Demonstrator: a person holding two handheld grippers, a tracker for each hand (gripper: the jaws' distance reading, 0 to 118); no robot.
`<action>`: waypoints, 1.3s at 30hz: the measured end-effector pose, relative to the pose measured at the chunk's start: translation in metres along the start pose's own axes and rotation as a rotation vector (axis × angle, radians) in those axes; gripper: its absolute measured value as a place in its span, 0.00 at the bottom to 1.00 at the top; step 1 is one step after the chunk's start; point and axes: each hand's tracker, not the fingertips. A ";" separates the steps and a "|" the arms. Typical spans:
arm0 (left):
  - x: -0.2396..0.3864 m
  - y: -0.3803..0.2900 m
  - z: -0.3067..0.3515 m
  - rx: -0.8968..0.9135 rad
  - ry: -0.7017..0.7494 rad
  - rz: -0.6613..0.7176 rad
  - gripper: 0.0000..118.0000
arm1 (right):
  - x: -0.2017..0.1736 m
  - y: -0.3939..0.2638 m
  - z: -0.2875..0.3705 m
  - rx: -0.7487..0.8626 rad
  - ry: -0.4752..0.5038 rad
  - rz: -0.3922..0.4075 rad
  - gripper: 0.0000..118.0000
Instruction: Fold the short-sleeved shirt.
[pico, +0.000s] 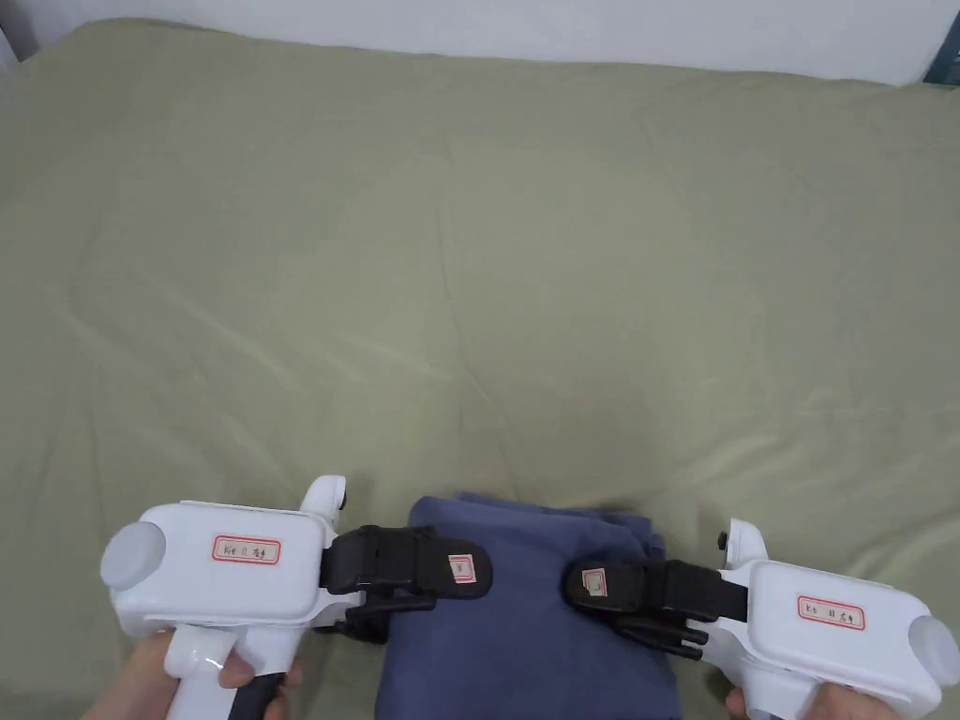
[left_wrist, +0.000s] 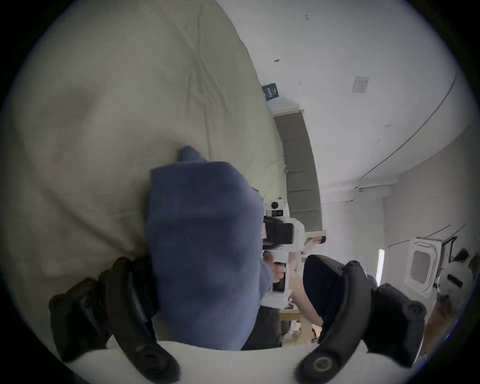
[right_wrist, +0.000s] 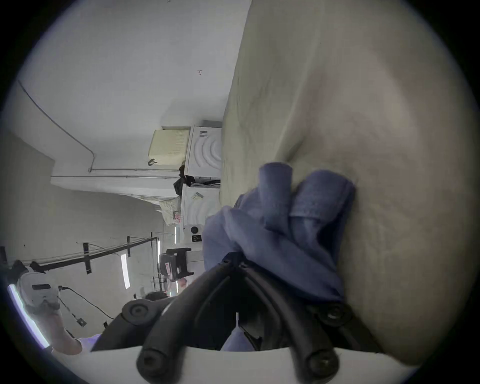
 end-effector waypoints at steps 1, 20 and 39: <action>-0.001 0.001 -0.004 0.002 0.026 -0.001 0.86 | 0.000 0.000 0.000 0.000 -0.002 -0.002 0.01; 0.009 0.059 0.237 0.104 0.425 -0.066 0.29 | -0.095 -0.018 0.030 0.061 -0.235 0.386 0.01; 0.016 0.096 0.331 0.260 0.801 -0.064 1.00 | -0.102 -0.030 0.063 0.105 -0.340 0.431 0.01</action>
